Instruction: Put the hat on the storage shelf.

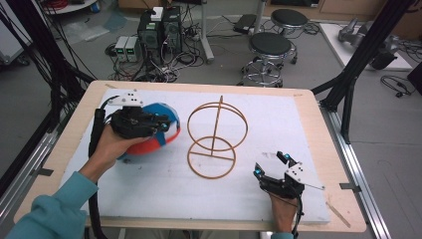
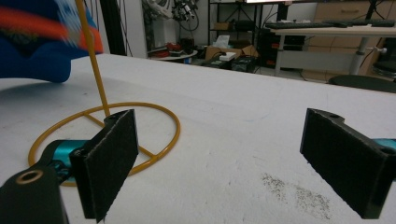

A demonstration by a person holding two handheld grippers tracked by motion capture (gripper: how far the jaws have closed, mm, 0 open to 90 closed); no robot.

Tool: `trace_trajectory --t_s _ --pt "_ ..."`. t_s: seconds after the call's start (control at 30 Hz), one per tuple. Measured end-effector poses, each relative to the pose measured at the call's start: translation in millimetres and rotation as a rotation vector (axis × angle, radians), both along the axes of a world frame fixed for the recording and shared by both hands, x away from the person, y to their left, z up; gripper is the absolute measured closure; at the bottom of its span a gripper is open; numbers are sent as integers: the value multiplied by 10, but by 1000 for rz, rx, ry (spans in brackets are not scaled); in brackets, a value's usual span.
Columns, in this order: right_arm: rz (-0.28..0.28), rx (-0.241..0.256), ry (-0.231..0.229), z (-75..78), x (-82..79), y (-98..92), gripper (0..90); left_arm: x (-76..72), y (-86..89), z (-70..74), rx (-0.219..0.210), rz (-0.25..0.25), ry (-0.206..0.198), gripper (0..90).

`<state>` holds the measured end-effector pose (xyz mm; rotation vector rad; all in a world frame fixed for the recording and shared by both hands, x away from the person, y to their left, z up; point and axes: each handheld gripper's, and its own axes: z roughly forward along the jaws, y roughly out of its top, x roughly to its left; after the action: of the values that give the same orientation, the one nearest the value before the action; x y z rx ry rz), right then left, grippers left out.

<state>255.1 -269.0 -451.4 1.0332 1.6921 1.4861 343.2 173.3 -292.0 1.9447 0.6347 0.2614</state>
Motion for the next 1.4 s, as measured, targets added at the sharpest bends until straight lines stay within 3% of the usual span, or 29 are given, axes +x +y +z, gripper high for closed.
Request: trace_trajectory --t_s 0.27,0.37,0.57,0.67,0.83,0.93,1.17,1.23,1.3,1.4 --pt "1 0 0 0 0 -2 105 15 2 -16 13 -3 -3 692" --pt "1 1 1 0 -1 -2 105 27 19 -28 25 4 -6 629" --pt "0 1 1 0 -1 0 105 53 100 -114 26 45 -57 273" --pt "0 1 1 0 -1 1 105 81 159 -174 44 73 -35 125" --pt "0 0 1 0 -1 2 105 99 267 -267 104 46 -46 126" --pt "1 -4 0 1 -1 2 105 106 327 -337 110 18 -41 129" --pt "3 -8 -4 1 1 3 105 133 438 -610 182 -6 -37 130" --pt "2 -7 -3 1 0 3 105 138 464 -676 186 -8 -37 130" --pt "2 -7 -3 1 0 3 105 149 486 -745 187 -27 -37 130" --pt "4 -7 0 1 -2 4 105 172 485 -821 228 -57 -23 129"
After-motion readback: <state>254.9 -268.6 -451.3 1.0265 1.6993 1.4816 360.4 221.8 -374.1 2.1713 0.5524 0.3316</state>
